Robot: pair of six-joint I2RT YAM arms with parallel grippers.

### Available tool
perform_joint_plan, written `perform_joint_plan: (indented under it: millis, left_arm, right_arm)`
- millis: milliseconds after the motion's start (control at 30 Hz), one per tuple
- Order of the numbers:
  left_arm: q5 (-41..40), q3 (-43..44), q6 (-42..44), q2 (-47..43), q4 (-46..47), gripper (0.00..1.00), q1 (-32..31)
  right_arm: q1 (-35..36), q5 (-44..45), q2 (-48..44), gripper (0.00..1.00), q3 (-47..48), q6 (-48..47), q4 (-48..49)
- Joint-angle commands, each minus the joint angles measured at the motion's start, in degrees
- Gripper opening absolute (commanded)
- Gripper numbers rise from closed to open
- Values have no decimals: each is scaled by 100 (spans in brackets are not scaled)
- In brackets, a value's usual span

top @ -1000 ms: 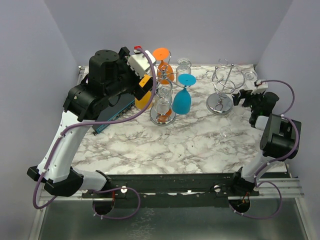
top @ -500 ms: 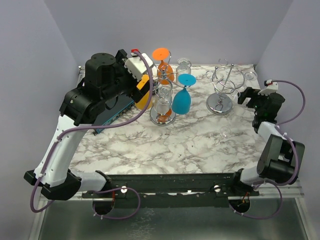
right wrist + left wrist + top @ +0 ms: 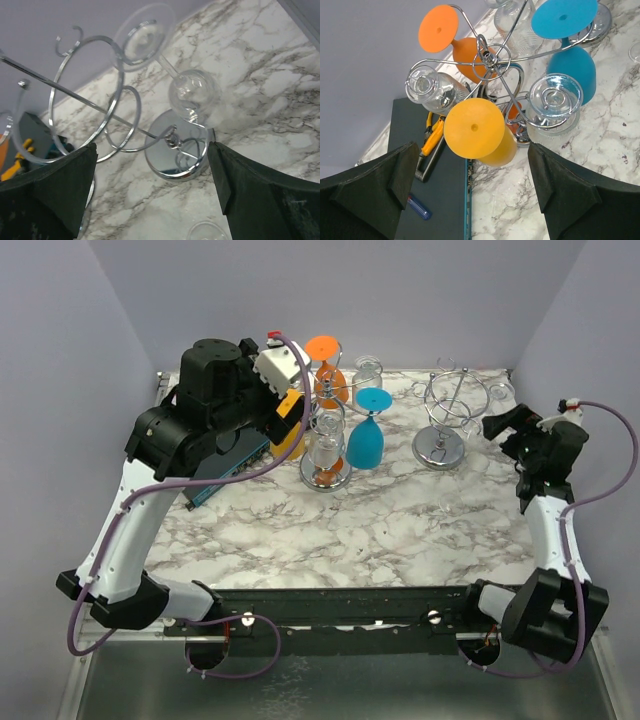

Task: Place the wine glass upside down on the wine glass rack
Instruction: Turn the wine glass upside down at the wine rack.

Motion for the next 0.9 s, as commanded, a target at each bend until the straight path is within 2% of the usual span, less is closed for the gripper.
perform_joint_plan:
  millis: [0,133,333,467,867]
  left_arm:
    - [-241,406,-206,106,-292,99,21]
    - [-381,623,-298,157,-409,99,20]
    - [-411,952,-439,360,-772,99,23]
    - [-430,1207,-462,585,-1041,99,29]
    - [-549,1424,-489,873,-1191,99,38]
  right_arm:
    - [5,-384,-351,100,484,594,-941]
    - [1,-683,-511,100,886,486,-1759]
    - [91,224,-608,100,1427,137,-3257]
    - [124,412,-558,98,1629,64,-3690]
    - [485,211,-439,92,2129,-264,-4472]
